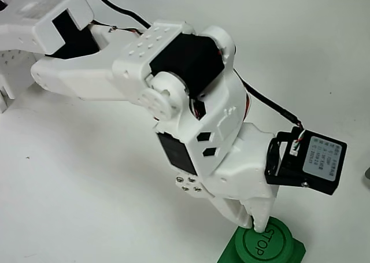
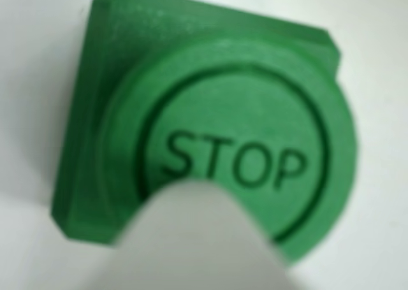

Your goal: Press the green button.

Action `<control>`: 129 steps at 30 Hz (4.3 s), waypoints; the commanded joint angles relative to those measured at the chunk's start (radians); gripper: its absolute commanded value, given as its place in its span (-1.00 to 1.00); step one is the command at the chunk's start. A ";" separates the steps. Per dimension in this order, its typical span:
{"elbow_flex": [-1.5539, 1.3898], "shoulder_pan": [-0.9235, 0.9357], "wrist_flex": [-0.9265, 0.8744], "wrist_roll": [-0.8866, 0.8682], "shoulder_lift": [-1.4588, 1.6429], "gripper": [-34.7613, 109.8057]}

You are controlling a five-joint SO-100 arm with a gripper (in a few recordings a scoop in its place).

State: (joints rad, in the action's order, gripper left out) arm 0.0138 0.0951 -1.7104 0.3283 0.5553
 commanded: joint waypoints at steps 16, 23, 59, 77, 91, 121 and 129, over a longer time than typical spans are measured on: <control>0.077 0.006 -0.034 0.011 -0.072 -0.52; 0.072 0.000 -0.061 0.000 -0.106 -0.52; -0.316 -0.051 -0.069 -0.011 0.657 -0.52; -1.641 -0.055 0.256 -0.086 1.759 -0.52; -2.344 -0.067 0.451 -0.158 2.436 -0.52; -2.964 -0.098 0.943 -0.170 2.753 -0.52; -3.079 -0.101 1.015 -0.206 2.753 -0.52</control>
State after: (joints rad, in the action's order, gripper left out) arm -3.0680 0.0000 -0.7225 0.1197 3.2858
